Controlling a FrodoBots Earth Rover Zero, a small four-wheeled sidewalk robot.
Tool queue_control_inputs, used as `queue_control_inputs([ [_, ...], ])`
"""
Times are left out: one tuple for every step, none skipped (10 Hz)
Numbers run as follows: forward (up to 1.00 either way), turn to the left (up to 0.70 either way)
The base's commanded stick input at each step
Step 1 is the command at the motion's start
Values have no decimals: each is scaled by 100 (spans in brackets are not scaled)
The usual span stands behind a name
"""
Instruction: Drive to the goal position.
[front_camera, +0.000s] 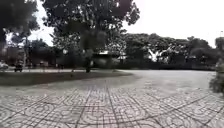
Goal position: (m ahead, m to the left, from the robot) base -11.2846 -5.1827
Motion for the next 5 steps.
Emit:
queue_control_inputs([
  [100, -27],
  [100, -27],
  [100, -27],
  [100, -1],
  [100, -1],
])
